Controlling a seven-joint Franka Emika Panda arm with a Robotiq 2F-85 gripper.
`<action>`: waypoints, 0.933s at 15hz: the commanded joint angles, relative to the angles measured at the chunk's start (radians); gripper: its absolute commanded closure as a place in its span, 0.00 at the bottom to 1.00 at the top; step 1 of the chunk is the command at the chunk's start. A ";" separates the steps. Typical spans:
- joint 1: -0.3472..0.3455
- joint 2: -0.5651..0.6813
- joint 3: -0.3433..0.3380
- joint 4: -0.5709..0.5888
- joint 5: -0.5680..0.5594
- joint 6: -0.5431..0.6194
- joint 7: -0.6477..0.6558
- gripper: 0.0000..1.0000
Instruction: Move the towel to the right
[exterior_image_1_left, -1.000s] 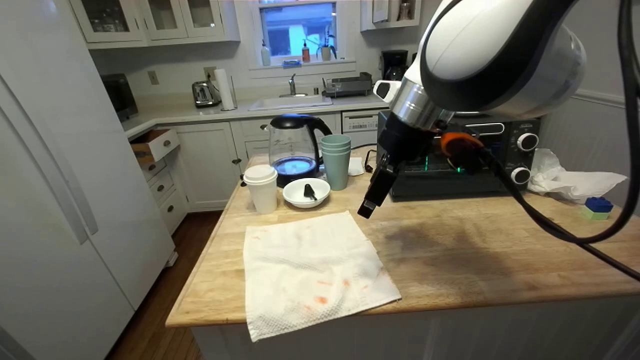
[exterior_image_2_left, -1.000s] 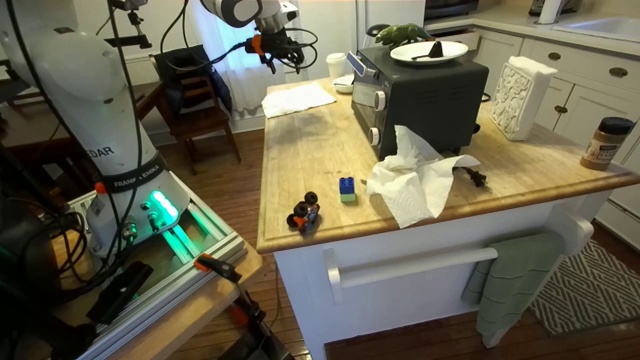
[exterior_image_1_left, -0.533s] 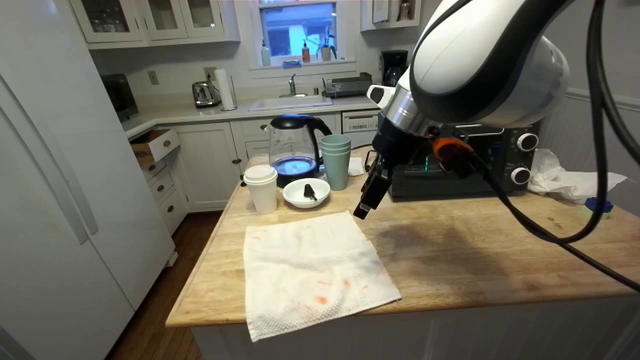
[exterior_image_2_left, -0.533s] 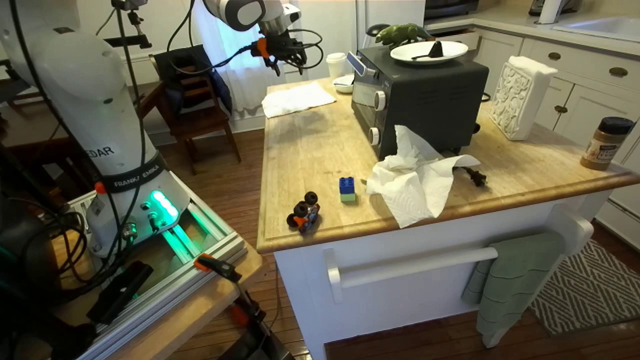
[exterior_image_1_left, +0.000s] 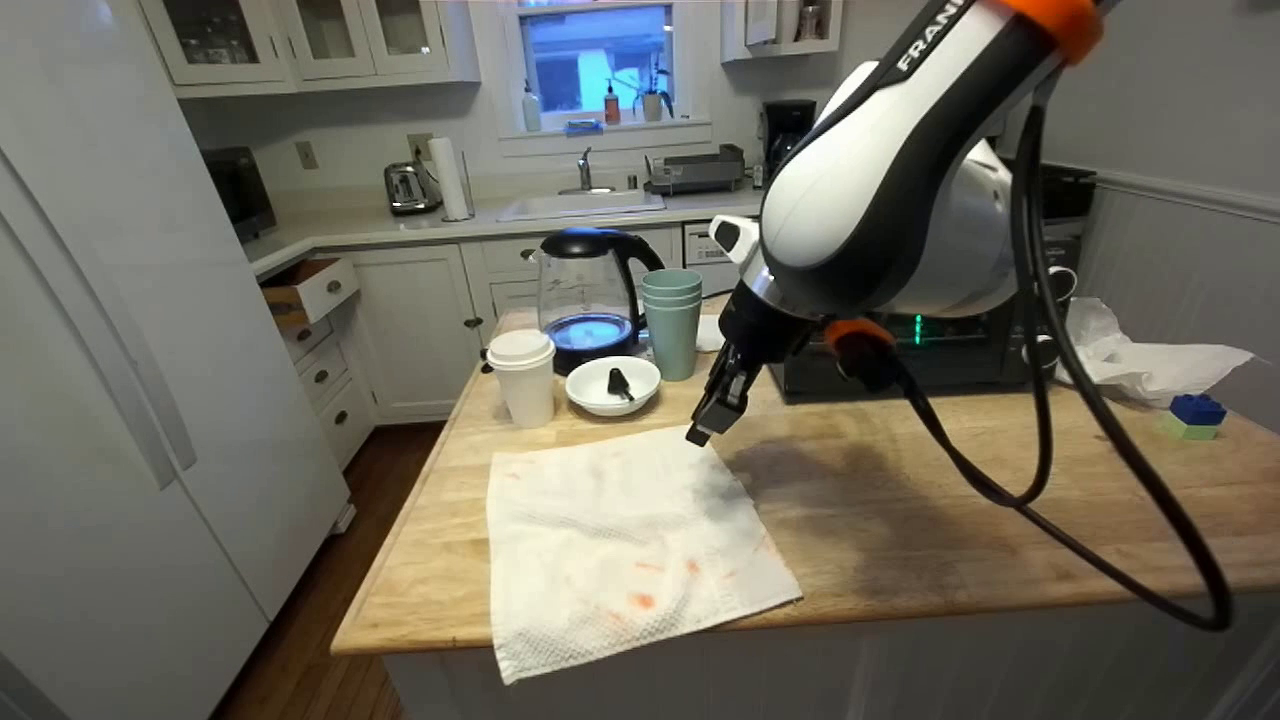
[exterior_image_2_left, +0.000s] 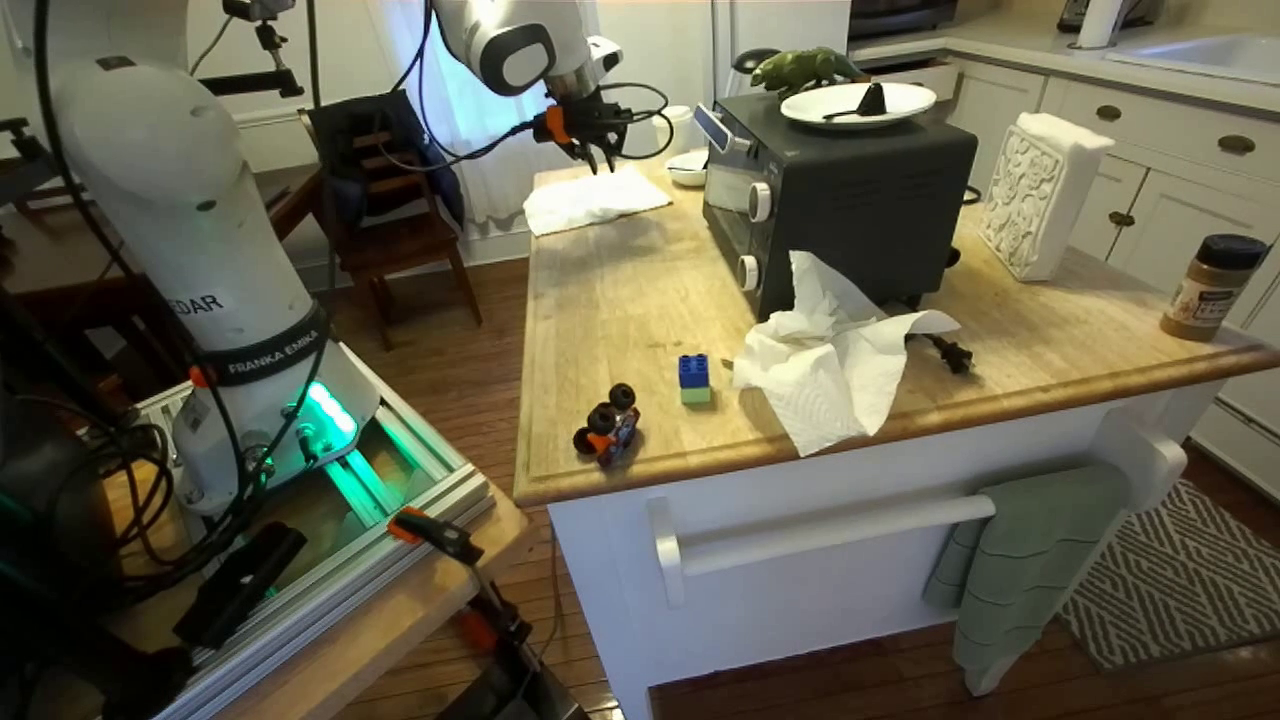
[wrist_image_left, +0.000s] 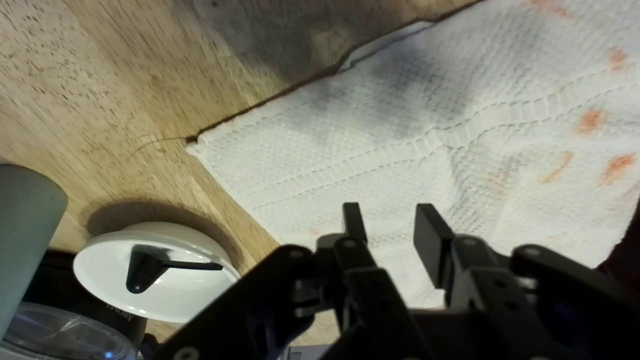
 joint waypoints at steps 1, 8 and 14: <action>-0.086 0.107 0.092 0.083 0.049 0.047 -0.076 0.97; -0.127 0.210 0.125 0.126 0.007 0.062 -0.070 1.00; -0.128 0.226 0.095 0.102 -0.186 0.056 0.181 1.00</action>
